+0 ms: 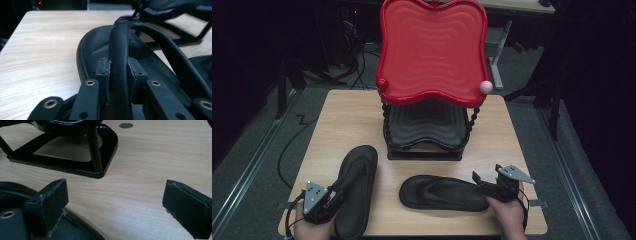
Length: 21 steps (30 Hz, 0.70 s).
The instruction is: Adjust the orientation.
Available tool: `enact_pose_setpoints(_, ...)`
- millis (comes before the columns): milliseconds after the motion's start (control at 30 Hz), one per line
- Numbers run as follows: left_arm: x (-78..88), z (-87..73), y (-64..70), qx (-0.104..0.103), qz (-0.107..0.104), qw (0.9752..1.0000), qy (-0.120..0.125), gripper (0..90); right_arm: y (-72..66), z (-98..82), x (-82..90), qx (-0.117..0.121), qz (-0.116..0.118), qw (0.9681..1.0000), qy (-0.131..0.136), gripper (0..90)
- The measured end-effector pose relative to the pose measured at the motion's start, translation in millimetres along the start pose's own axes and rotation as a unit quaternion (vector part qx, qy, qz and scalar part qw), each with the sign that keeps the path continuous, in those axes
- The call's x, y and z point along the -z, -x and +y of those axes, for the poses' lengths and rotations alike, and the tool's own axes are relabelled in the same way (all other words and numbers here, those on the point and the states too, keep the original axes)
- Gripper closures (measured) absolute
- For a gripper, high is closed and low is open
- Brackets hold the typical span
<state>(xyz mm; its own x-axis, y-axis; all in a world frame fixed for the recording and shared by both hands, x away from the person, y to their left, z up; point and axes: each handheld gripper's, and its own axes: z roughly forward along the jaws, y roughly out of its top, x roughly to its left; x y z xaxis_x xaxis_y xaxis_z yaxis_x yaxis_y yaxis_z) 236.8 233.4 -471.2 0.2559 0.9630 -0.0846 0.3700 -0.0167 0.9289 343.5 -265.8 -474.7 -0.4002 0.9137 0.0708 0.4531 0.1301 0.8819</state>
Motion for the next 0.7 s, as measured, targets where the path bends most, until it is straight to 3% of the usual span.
enact_pose_setpoints(300,9.1,6.7,29.7,-0.037,-0.042,0.9979,0.033,73.8,-0.2,1.5,8.2,-0.008,0.009,0.9997,0.022,13.4)
enact_pose_setpoints(567,10.1,16.5,53.2,-0.065,-0.078,0.9925,0.069,74.3,-6.4,-0.8,16.8,0.011,0.018,0.9993,0.033,19.2)
enact_pose_setpoints(700,8.6,18.9,58.4,-0.064,-0.09,0.9908,0.077,74.6,-12.6,-2.5,20.6,0.014,0.014,0.9991,0.039,16.8)
